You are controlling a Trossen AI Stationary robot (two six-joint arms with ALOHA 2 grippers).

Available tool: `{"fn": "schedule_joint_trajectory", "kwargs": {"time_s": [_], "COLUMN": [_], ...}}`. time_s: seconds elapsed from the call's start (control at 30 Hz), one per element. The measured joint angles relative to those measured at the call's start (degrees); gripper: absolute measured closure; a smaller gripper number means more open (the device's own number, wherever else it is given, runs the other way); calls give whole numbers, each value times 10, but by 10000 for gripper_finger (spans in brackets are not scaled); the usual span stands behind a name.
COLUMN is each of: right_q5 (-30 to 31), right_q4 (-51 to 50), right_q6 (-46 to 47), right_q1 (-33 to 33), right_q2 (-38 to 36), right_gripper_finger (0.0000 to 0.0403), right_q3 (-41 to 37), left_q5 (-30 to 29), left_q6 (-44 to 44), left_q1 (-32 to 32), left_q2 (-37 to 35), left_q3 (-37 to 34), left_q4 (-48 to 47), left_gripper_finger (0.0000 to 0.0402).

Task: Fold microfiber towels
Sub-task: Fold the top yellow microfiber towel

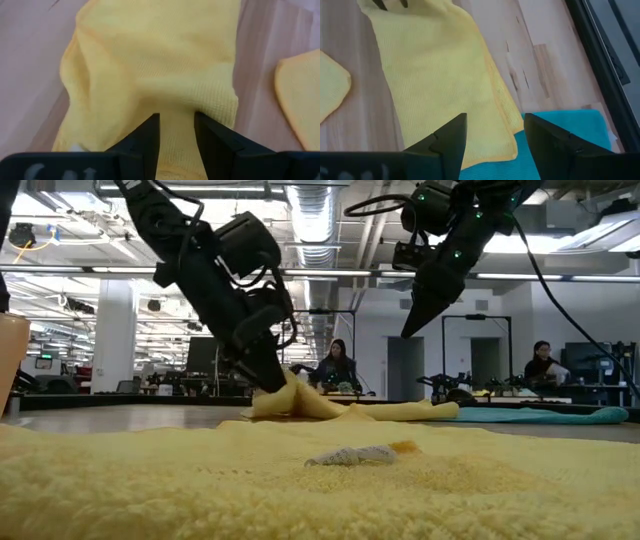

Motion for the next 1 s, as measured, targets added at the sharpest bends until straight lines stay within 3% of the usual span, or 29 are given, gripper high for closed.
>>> {"fn": "schedule_joint_trajectory", "kwargs": {"time_s": [0.37, 0.57, 0.67, 0.77, 0.9, 1.0], "right_q5": [-1, -1, -1, -1, -1, -1], "right_q4": [0, -6, -15, -17, -17, -17], "right_q6": [0, 0, 0, 0, 0, 0], "right_q1": [0, 0, 0, 0, 0, 0], "right_q2": [0, 0, 0, 0, 0, 0], "right_gripper_finger": [182, 182, 182, 182, 182, 182], "right_q3": [0, 0, 0, 0, 0, 0], "left_q5": [-56, 26, 30, 5, -71, -77], "left_q6": [10, 52, 83, 127, 155, 147], "left_q1": [28, 12, -14, -43, -72, -78], "left_q2": [0, 0, 0, 1, 6, 5], "left_q3": [44, 70, 86, 87, 84, 67], "left_q4": [-174, -230, -245, -248, -251, -224], "left_gripper_finger": [290, 290, 290, 290, 290, 290]}}
